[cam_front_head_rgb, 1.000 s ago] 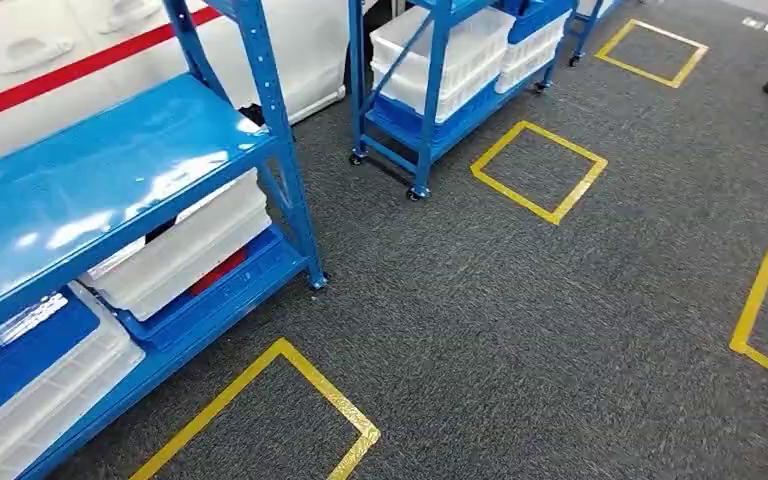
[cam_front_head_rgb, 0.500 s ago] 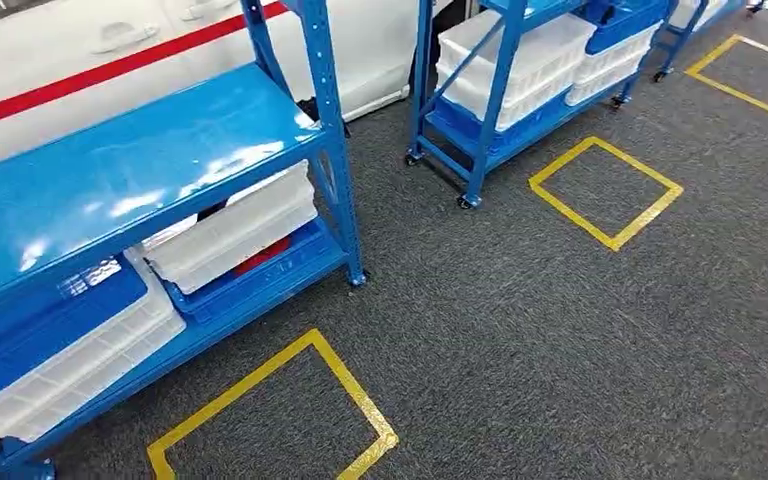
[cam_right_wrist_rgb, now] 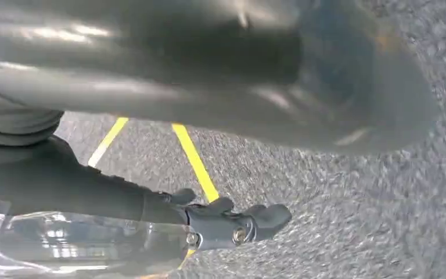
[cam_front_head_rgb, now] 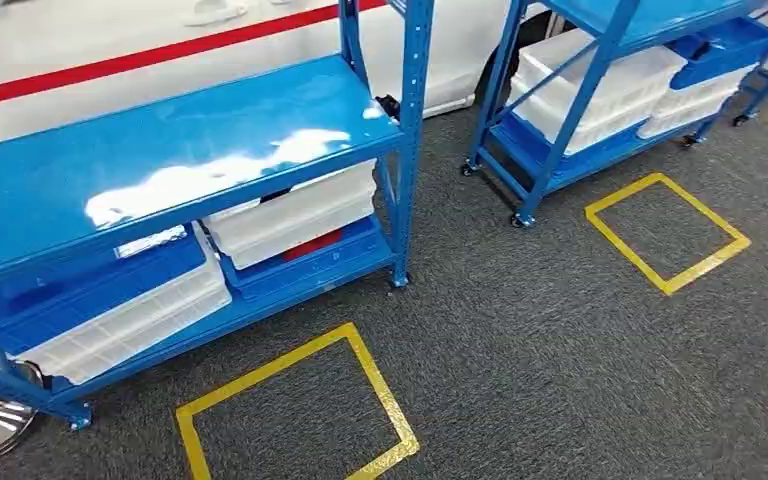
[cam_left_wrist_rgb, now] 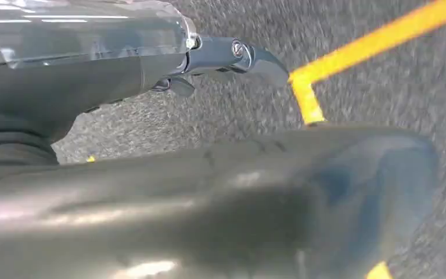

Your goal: Take the parts from the cabinet and place them on the table.

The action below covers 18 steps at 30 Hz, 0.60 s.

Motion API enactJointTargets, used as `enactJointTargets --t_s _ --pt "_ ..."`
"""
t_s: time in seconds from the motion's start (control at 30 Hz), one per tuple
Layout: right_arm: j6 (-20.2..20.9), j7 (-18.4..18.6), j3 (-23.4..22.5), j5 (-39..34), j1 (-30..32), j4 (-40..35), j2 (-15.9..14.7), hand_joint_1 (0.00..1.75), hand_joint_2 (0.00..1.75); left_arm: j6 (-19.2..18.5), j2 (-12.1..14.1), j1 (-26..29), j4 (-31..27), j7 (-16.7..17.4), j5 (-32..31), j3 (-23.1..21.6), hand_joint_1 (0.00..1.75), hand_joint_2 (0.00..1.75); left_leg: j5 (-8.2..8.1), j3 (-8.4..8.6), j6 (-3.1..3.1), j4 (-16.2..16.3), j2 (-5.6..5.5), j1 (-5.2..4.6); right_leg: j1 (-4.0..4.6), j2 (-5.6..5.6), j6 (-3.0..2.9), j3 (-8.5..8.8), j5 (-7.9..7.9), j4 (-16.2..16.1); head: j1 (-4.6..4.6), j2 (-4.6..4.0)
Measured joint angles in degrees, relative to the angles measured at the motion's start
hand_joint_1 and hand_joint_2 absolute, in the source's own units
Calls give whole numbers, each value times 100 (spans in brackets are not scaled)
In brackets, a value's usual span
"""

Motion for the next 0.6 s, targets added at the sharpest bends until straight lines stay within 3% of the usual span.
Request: enactJointTargets --t_s 0.03,0.07,0.13,0.17,0.2,0.27,0.33,0.37,0.4,0.43,0.5,0.53,0.57,0.6 --pt "-2 0 0 0 9 0 0 0 0 2 0 4 0 0 -4 0 0 0 0 3 0 7 -88 -2 0 5 4 -141 -1 228 0 0" --pt "-2 0 2 0 15 0 0 0 0 2 -2 11 0 2 -13 0 0 0 -2 13 -3 12 -167 -2 -1 7 4 -145 136 162 0 0" --pt "-2 -4 0 0 17 0 -2 0 0 2 -2 14 0 4 -15 -2 0 0 -21 36 -31 35 -337 6 -17 58 -8 162 691 -628 0 0" --pt "0 -22 0 0 20 0 -2 0 0 2 -9 14 0 2 -15 -4 0 0 -41 35 -60 65 -412 12 -31 217 -21 393 979 -1189 0 0" --pt "2 -39 0 0 31 0 -2 0 0 7 -18 5 0 2 -15 -4 0 0 -59 -4 -88 108 -464 -2 -44 517 -25 473 944 -1426 0 0" --pt "4 -59 2 11 23 0 -2 0 0 22 -17 -3 0 2 -15 -4 0 0 -65 -48 -154 123 -574 -4 -16 378 -51 458 961 -1449 -2 0" --pt "4 -91 4 22 7 0 -2 0 0 28 -17 30 0 4 -15 -4 0 0 -44 -70 -236 74 -687 16 2 270 -122 482 964 -1463 0 0" --pt "2 -105 7 26 6 0 20 0 0 37 -11 45 0 11 -15 -4 0 0 -80 -63 -254 137 -580 18 -58 181 -180 503 998 -1523 -2 0" --pt "0 -109 4 35 11 0 18 0 0 39 -11 52 0 15 -15 -4 0 0 -192 -125 -275 289 -262 -15 -55 125 -223 524 987 -1544 -4 0" --pt "-4 -111 4 44 17 0 17 0 0 42 -13 35 0 20 -15 -4 0 0 -414 -307 -296 650 -103 -2 -48 48 -251 532 978 -1548 -13 0" --pt "-4 -109 4 57 43 0 17 0 0 39 -20 9 0 26 -17 -7 0 0 -842 -771 -338 1574 2 33 -17 -116 -266 534 960 -1545 -13 0" --pt "-2 -107 4 57 42 0 18 0 0 39 -24 17 0 28 -15 -7 0 0 -914 -932 -356 1894 15 50 -9 -193 -268 535 951 -1540 -13 0" --pt "0 -105 4 57 39 0 20 0 0 39 -24 31 0 28 -15 -7 0 0 -838 -945 -364 1915 23 56 -5 -258 -264 547 941 -1540 -13 0" --pt "2 -98 4 59 32 0 20 0 0 42 -24 43 0 31 -17 -7 0 0 -644 -817 -363 1664 42 56 -5 -327 -252 565 924 -1540 -13 0"
